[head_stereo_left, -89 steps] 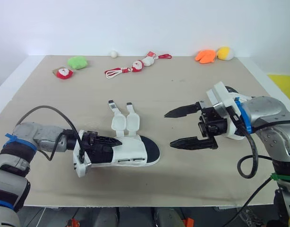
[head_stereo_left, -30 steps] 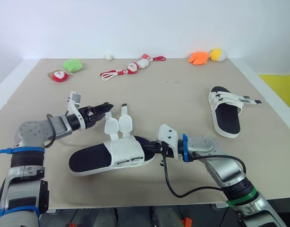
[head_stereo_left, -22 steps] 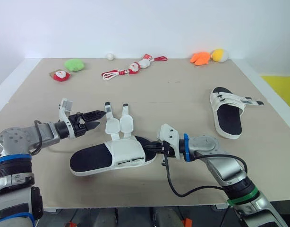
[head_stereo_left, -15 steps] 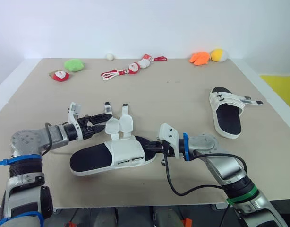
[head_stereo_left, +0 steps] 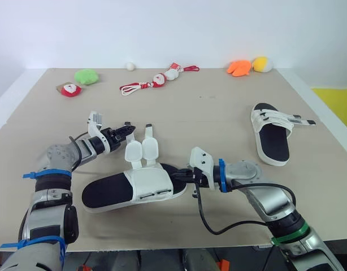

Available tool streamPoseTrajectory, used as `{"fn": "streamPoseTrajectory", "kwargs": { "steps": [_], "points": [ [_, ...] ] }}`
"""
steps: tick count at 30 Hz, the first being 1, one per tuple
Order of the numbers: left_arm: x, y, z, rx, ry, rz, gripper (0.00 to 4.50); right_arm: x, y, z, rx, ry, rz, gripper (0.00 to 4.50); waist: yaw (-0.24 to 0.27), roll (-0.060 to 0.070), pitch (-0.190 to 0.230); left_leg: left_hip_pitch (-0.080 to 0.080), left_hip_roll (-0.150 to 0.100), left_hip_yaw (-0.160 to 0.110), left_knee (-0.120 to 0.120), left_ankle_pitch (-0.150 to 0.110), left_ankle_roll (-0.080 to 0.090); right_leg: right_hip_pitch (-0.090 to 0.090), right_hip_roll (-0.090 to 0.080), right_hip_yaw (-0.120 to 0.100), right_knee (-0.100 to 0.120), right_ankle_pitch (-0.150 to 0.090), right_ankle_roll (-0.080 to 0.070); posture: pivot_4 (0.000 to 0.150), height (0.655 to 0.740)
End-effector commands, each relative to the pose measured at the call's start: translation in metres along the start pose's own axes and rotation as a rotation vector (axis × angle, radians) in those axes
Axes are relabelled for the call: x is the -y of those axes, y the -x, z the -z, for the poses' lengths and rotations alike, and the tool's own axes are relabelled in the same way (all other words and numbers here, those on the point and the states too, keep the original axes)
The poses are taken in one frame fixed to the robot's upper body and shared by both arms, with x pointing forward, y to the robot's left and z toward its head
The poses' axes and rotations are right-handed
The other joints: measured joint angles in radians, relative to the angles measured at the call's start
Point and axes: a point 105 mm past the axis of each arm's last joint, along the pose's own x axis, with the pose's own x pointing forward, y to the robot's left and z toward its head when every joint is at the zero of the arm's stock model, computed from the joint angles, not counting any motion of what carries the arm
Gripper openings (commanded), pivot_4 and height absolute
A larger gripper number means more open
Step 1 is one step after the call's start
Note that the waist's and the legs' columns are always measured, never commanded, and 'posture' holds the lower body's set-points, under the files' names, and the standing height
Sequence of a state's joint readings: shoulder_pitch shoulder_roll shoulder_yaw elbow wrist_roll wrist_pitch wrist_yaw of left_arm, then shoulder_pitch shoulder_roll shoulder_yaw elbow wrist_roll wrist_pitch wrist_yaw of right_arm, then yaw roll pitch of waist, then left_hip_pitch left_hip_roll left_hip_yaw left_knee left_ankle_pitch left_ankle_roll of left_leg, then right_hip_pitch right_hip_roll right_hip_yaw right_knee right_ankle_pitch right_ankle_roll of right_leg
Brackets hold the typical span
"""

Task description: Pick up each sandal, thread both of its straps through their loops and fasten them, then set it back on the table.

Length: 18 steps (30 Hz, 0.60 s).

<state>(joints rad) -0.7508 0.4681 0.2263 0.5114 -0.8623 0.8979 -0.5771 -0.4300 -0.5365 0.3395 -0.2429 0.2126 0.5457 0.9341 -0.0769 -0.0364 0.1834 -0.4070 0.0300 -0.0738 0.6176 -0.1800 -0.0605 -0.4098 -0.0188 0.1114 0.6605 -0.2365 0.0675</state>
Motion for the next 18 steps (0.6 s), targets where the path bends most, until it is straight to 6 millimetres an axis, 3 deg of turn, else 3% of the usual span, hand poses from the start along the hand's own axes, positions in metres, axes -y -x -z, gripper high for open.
{"fn": "streamPoseTrajectory", "kwargs": {
  "steps": [1,2,6,9,11,15,18],
  "points": [
    [0.042,0.009,-0.018,0.018,-0.312,0.152,0.31,0.002,0.004,0.003,-0.017,-0.001,0.018,0.00,-0.001,0.000,0.000,0.000,0.000,0.000,0.000,0.000,0.000,0.000,0.000,0.000,-0.001,0.000,0.000,0.150,0.7400],
    [0.051,0.011,-0.020,0.027,-0.365,0.185,0.03,0.002,0.004,0.003,-0.018,0.000,0.018,0.00,-0.001,0.000,0.000,0.000,0.000,0.000,-0.001,0.000,-0.001,0.000,0.000,0.000,-0.001,0.000,0.000,0.150,0.7400],
    [0.082,0.023,-0.020,0.060,-0.577,0.293,0.03,0.002,0.005,0.003,-0.022,0.007,0.015,0.00,0.000,0.000,0.000,0.000,0.001,0.000,-0.001,-0.001,-0.001,0.001,0.000,0.000,-0.005,0.000,-0.001,0.150,0.7400],
    [0.106,0.038,0.007,-0.016,-0.901,0.413,0.03,0.002,0.004,0.004,-0.027,0.018,0.005,0.00,-0.006,0.000,0.001,-0.001,0.001,0.001,-0.002,-0.001,-0.001,0.001,0.000,0.001,-0.008,-0.001,-0.002,0.150,0.7400],
    [0.112,0.042,0.017,-0.021,-1.036,0.457,0.03,0.002,0.003,0.004,-0.029,0.024,0.001,0.00,0.000,0.001,0.001,-0.001,0.002,0.003,-0.002,-0.002,-0.002,0.002,-0.001,0.001,-0.010,0.000,-0.004,0.150,0.7400],
    [0.129,0.058,0.056,-0.031,-1.527,0.643,0.03,0.003,0.003,0.005,-0.035,0.031,-0.007,0.00,0.002,0.000,0.001,-0.001,0.001,0.003,-0.002,-0.002,-0.002,0.002,-0.002,0.001,-0.012,-0.001,-0.005,0.150,0.7400],
    [0.129,0.068,0.074,0.013,-1.802,0.763,0.03,0.004,0.003,0.005,-0.039,0.037,-0.009,0.00,0.002,0.001,0.001,-0.001,0.001,0.006,-0.002,-0.002,-0.001,0.002,-0.003,0.002,-0.014,-0.001,-0.006,0.150,0.7400]
  ]
}}
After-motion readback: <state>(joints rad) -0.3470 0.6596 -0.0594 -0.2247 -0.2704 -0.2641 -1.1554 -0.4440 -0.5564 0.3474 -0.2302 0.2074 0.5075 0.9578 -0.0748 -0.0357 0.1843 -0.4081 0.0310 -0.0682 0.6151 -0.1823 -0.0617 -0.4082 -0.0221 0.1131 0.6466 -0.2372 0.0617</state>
